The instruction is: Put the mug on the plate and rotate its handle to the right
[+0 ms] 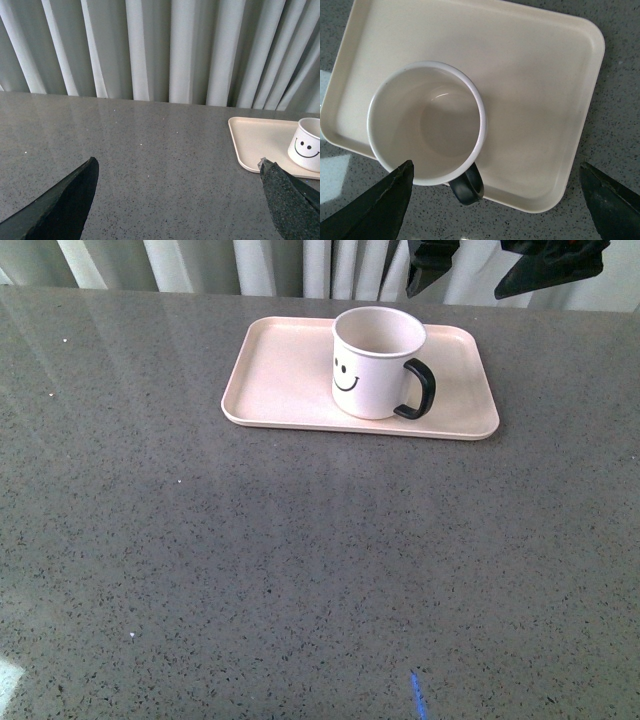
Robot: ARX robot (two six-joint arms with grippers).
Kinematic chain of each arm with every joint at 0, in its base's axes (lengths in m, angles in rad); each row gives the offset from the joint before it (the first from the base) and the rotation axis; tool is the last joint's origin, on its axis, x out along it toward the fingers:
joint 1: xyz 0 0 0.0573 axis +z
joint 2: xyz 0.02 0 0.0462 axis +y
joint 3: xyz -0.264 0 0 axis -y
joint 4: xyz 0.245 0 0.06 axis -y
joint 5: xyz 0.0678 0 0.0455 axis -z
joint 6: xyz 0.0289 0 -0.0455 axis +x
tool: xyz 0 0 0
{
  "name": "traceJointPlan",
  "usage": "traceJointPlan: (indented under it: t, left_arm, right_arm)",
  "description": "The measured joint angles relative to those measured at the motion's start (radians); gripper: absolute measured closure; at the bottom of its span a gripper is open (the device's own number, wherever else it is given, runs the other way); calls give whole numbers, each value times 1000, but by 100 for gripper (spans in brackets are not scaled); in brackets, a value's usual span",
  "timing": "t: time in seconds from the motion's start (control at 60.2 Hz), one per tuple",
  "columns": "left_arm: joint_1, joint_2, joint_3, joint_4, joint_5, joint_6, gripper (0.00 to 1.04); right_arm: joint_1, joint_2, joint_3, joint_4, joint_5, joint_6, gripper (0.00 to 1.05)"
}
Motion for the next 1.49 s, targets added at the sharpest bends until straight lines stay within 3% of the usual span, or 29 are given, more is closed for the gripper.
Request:
traceJointPlan:
  t: [0.83,1.079,1.295,1.494]
  left_arm:
    - [0,0,0,0,0,0,9]
    - [0,0,0,0,0,0,9]
    - [0,0,0,0,0,0,9]
    - [0,0,0,0,0,0,9]
  right_arm:
    - [43,200,184,-103,50,95,9]
    - [45,196,154,-93,49,120,10]
    - [50,196,154,-106,46,145,19]
    - [50,195,154,-114,46,166,40]
